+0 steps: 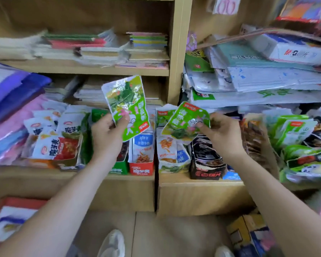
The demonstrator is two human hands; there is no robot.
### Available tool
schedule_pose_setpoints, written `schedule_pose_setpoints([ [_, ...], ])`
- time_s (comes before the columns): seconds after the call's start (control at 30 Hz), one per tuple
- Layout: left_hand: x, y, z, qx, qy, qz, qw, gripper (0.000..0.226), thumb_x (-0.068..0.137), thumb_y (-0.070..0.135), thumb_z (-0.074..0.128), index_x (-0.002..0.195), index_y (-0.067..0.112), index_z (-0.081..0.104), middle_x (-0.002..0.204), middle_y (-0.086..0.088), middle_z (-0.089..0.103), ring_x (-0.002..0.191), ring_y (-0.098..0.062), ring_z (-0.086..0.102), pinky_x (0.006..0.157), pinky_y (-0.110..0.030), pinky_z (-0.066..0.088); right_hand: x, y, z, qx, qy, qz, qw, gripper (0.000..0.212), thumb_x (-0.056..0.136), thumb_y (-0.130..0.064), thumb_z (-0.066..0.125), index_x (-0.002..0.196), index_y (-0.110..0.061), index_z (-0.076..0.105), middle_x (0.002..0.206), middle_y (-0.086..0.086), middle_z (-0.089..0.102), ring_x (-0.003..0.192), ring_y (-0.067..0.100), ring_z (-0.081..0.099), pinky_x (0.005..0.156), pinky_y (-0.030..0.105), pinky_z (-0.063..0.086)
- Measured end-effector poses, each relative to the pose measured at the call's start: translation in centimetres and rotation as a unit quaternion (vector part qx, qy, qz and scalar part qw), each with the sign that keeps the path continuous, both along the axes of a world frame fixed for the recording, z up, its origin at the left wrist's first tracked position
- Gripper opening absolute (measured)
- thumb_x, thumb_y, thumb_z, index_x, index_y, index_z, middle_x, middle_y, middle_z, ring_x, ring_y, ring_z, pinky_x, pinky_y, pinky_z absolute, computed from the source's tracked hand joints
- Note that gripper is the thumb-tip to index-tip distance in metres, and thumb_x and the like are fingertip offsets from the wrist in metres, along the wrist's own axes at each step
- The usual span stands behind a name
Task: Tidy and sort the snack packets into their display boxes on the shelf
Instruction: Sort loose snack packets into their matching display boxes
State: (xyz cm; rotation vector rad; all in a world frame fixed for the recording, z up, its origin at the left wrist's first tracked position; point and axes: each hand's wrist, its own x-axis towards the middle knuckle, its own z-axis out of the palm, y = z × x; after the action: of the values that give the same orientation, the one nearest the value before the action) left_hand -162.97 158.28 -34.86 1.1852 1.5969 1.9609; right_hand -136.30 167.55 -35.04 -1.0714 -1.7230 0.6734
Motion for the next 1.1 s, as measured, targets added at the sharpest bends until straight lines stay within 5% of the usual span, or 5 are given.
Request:
schedule_pose_setpoints([
  [0.2,-0.4,0.4,-0.2,-0.007,-0.005,-0.046,0.999,0.018,0.093,0.022,0.072,0.083,0.037,0.076,0.083,0.004,0.076,0.078,-0.007,0.068,0.075,-0.034,0.054,-2.7,2.5,1.2,0.049,0.034,-0.114,0.992,0.01,0.09,-0.023,0.074,0.091,-0.013,0.076,0.085,-0.002,0.075,0.079,0.017,0.069,0.068,0.035,0.054],
  [0.47,0.3,2.4,-1.0,-0.005,0.03,-0.055,0.998,0.044,0.093,0.037,0.072,0.077,-0.003,0.062,0.063,-0.018,0.057,0.061,-0.016,0.05,0.054,-0.038,0.041,-5.8,4.0,-0.7,0.058,-0.12,-0.073,0.988,0.014,0.089,-0.017,0.073,0.101,-0.012,0.078,0.091,0.007,0.076,0.067,0.014,0.059,0.065,0.027,0.046],
  [0.67,0.5,3.2,-1.4,-0.006,0.039,-0.058,0.998,0.027,0.092,0.032,0.072,0.094,0.005,0.072,0.088,-0.017,0.073,0.086,-0.042,0.069,0.075,-0.064,0.055,-6.2,4.8,-0.7,0.074,-0.17,-0.089,0.979,0.02,0.089,-0.022,0.073,0.105,-0.011,0.076,0.09,0.008,0.073,0.079,0.024,0.065,0.069,0.03,0.048],
  [0.97,1.2,3.2,0.3,0.011,0.053,-0.067,0.996,0.006,0.089,0.019,0.076,0.087,0.024,0.076,0.082,0.005,0.076,0.073,-0.018,0.069,0.064,-0.039,0.052,-5.5,4.5,0.5,-0.007,-0.068,-0.101,0.993,0.023,0.08,-0.023,0.084,0.085,-0.02,0.062,0.073,-0.012,0.064,0.063,0.001,0.06,0.055,0.005,0.041],
  [1.1,2.1,5.0,0.0,-0.003,0.109,-0.089,0.99,0.006,0.091,0.02,0.075,0.096,0.023,0.077,0.093,0.01,0.077,0.091,-0.008,0.072,0.076,-0.038,0.059,-4.3,4.3,1.0,-0.052,0.014,-0.017,0.998,0.017,0.08,-0.019,0.084,0.086,-0.014,0.068,0.078,-0.002,0.072,0.073,0.011,0.069,0.071,0.022,0.057],
])
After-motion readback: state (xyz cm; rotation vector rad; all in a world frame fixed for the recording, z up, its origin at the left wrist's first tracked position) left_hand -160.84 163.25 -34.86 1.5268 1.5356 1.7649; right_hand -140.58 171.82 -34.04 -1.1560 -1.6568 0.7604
